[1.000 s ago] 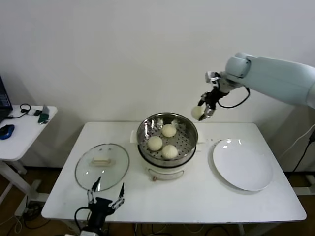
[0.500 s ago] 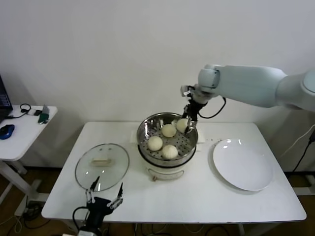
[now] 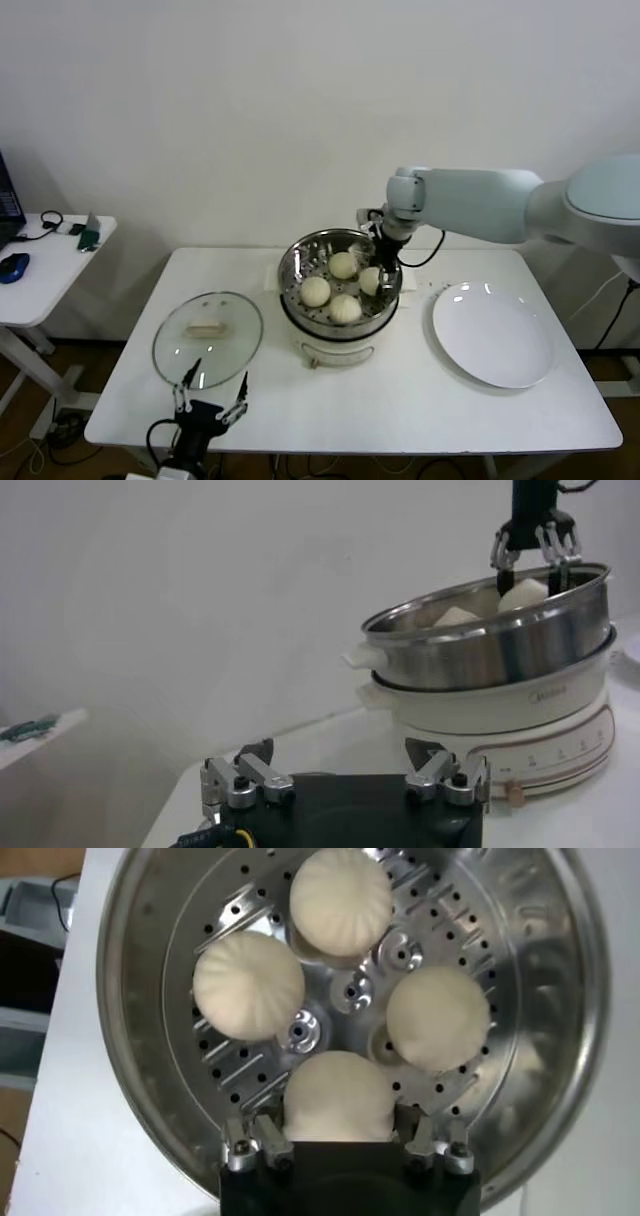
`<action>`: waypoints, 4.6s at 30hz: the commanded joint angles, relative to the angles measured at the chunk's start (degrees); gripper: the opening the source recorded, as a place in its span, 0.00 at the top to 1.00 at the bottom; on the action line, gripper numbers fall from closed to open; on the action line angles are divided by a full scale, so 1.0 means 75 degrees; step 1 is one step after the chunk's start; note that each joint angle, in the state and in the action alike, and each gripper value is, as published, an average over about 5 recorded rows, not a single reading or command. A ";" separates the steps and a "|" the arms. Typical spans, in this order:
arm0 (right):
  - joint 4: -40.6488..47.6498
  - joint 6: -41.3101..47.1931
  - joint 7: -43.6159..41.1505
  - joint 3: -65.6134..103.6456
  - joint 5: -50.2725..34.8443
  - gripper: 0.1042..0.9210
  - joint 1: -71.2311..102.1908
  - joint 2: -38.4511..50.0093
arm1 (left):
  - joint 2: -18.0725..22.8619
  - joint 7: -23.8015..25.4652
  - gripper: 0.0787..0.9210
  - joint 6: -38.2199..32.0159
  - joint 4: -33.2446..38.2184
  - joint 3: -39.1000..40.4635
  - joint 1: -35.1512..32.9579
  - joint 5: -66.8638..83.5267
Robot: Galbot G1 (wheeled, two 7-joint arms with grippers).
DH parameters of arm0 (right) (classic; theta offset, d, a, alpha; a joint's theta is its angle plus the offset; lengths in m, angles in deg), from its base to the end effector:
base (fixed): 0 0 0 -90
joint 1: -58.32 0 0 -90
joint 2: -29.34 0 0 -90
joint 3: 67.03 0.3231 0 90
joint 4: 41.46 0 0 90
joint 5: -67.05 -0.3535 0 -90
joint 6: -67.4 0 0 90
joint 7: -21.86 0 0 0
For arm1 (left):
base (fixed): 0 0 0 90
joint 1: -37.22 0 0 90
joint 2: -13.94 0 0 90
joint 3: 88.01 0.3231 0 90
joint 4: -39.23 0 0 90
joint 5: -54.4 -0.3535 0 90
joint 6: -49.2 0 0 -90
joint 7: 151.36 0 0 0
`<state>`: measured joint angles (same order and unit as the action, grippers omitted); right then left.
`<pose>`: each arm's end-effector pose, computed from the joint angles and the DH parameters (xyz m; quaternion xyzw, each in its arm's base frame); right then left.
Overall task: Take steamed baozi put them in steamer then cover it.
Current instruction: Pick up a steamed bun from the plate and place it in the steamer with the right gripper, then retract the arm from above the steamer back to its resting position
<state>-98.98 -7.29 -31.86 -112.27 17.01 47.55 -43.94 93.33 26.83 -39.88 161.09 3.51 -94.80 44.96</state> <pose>0.5815 0.0535 -0.1049 0.5321 -0.5191 0.5227 0.4174 0.1322 0.0173 -0.3017 -0.0565 -0.9831 -0.1493 0.0892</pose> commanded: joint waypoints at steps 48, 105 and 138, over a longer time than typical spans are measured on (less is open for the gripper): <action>-0.3592 -0.3109 0.5150 1.2279 -0.0111 0.12 0.9256 0.6787 | 0.0005 -0.0412 0.12 -0.0353 0.0017 -0.0032 0.0628 -0.0682; -0.5466 -0.2883 0.4993 2.0084 0.2969 0.12 1.7372 0.1093 | -0.1419 -0.0544 0.12 0.1096 -0.4964 0.0315 0.4280 -0.9120; -0.5279 -0.3083 0.4903 2.0082 0.3454 0.12 1.7277 0.0811 | -0.0983 -0.1043 0.13 0.0969 -0.6046 0.0669 0.5292 -0.8872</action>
<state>-138.70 -30.28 4.99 38.27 42.08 177.12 -37.40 85.85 19.51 -32.74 117.21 8.21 -56.17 -21.77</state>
